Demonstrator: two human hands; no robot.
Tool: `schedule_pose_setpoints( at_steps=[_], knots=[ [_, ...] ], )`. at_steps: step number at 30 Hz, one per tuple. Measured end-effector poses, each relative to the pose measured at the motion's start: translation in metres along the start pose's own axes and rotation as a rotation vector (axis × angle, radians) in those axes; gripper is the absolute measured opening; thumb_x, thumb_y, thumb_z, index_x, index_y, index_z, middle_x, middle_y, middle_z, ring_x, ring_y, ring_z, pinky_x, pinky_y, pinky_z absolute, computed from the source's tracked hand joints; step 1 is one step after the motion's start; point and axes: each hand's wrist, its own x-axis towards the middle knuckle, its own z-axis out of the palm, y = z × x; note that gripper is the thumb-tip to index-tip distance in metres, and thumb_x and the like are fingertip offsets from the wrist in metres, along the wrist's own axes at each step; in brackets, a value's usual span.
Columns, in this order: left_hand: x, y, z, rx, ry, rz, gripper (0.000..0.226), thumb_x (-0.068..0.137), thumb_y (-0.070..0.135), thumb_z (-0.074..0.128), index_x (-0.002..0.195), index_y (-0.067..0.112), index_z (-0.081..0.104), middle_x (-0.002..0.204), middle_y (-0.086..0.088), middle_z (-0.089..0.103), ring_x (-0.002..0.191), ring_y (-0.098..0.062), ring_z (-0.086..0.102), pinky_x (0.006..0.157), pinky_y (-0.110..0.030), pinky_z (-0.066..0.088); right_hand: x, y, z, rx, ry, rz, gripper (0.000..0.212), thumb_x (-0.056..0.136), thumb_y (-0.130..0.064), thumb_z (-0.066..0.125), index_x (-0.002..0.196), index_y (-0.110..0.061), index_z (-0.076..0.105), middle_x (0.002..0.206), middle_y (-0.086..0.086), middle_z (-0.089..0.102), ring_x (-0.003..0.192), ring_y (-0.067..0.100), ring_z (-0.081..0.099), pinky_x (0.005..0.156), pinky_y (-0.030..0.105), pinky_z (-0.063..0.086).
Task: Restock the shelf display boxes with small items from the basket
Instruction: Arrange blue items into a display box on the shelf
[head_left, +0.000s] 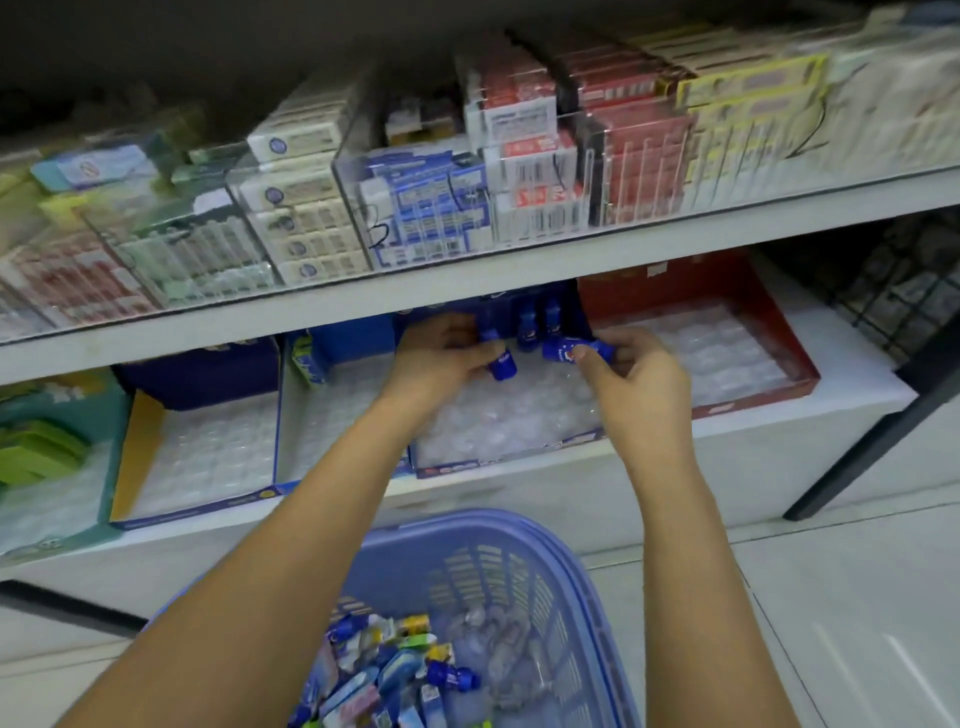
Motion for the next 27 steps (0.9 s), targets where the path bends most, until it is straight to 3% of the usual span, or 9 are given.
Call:
schedule_pose_setpoints(
  at_steps=[3, 8, 13, 18, 23, 27],
  knots=[
    [0.026, -0.002, 0.007, 0.129, 0.090, 0.084, 0.025, 0.073, 0.010, 0.079, 0.084, 0.023, 0.060, 0.089, 0.003, 0.065, 0.082, -0.010, 0.062, 0.073, -0.022, 0.051, 0.004, 0.005, -0.001, -0.097, -0.031, -0.079, 0.013, 0.085, -0.022, 0.067, 0.096, -0.017, 0.063, 0.085, 0.004, 0.066, 0.079, 0.017, 0.062, 0.073, 0.031, 0.052],
    [0.049, -0.013, 0.018, 0.236, 0.143, 0.112, 0.032, 0.072, 0.011, 0.080, 0.093, 0.019, 0.058, 0.090, 0.002, 0.062, 0.079, -0.007, 0.059, 0.063, -0.008, 0.046, 0.005, 0.010, 0.005, -0.331, -0.148, -0.220, 0.015, 0.086, -0.016, 0.063, 0.098, -0.008, 0.065, 0.089, 0.011, 0.067, 0.084, 0.025, 0.060, 0.073, 0.032, 0.047],
    [0.048, -0.024, 0.022, 0.326, 0.141, 0.181, 0.030, 0.076, 0.011, 0.077, 0.101, 0.013, 0.061, 0.088, 0.004, 0.060, 0.073, -0.001, 0.057, 0.062, -0.004, 0.044, 0.010, 0.013, 0.006, -0.442, -0.208, -0.183, 0.020, 0.089, -0.021, 0.060, 0.104, -0.008, 0.063, 0.097, 0.013, 0.066, 0.089, 0.028, 0.058, 0.072, 0.029, 0.042],
    [0.053, -0.014, 0.022, 0.562, 0.152, 0.234, 0.032, 0.087, 0.029, 0.066, 0.112, 0.008, 0.064, 0.103, -0.003, 0.066, 0.091, -0.011, 0.057, 0.081, -0.018, 0.042, 0.013, 0.014, 0.005, -0.454, -0.227, -0.161, 0.019, 0.090, -0.022, 0.059, 0.102, -0.009, 0.063, 0.095, 0.012, 0.066, 0.086, 0.026, 0.055, 0.065, 0.025, 0.034],
    [0.054, -0.002, 0.018, 0.583, 0.094, 0.174, 0.033, 0.086, 0.026, 0.067, 0.115, 0.010, 0.063, 0.112, -0.007, 0.065, 0.096, -0.011, 0.055, 0.084, -0.017, 0.040, 0.013, 0.015, 0.004, -0.429, -0.230, -0.145, 0.021, 0.090, -0.022, 0.059, 0.106, -0.009, 0.064, 0.097, 0.013, 0.066, 0.090, 0.027, 0.057, 0.071, 0.028, 0.041],
    [0.054, 0.007, 0.012, 0.598, -0.010, 0.141, 0.037, 0.089, 0.028, 0.064, 0.123, 0.014, 0.060, 0.124, -0.004, 0.061, 0.102, -0.007, 0.050, 0.079, -0.006, 0.033, 0.016, 0.015, 0.005, -0.447, -0.245, -0.132, 0.022, 0.091, -0.023, 0.058, 0.108, -0.010, 0.064, 0.099, 0.013, 0.066, 0.092, 0.028, 0.058, 0.075, 0.031, 0.044]
  ],
)
